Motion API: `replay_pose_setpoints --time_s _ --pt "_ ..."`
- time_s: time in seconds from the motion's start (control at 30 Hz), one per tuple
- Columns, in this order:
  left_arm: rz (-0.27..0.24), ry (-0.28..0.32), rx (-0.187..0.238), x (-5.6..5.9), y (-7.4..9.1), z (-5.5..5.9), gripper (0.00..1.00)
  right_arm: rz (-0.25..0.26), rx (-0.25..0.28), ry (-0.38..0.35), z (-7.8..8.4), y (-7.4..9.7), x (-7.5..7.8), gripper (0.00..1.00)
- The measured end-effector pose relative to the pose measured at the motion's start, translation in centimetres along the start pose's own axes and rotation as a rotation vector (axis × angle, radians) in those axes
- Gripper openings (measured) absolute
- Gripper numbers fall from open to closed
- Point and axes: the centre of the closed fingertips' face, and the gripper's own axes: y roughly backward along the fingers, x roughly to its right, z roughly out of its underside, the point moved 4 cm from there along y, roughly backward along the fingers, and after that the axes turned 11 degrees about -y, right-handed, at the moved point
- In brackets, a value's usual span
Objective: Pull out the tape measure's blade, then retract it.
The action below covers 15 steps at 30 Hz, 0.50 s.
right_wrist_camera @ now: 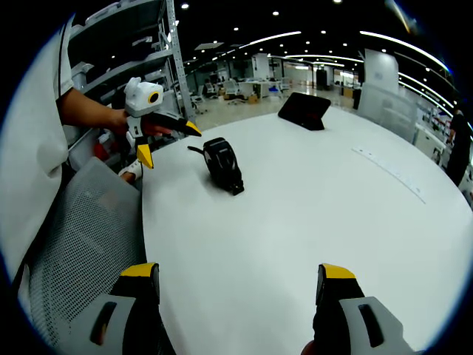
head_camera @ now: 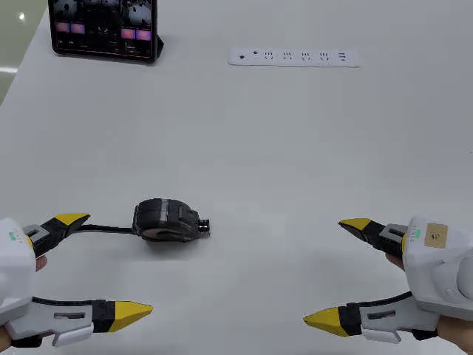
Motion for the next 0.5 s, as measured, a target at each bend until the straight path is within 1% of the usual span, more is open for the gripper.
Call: replay_pose_setpoints --time_s 0.07,0.13,0.5 --pt "-0.001 -0.001 0.007 -0.05 0.02 -0.06 0.98 0.006 -0.002 0.002 0.06 -0.03 0.06 0.88" --pt "0.000 0.003 0.010 -0.03 0.02 -0.10 0.98 0.004 -0.001 0.000 0.08 -0.07 0.03 0.87" --pt "0.011 0.001 -0.002 0.08 -0.04 0.11 0.98 0.001 -0.009 0.003 0.20 -0.16 -0.02 0.87"
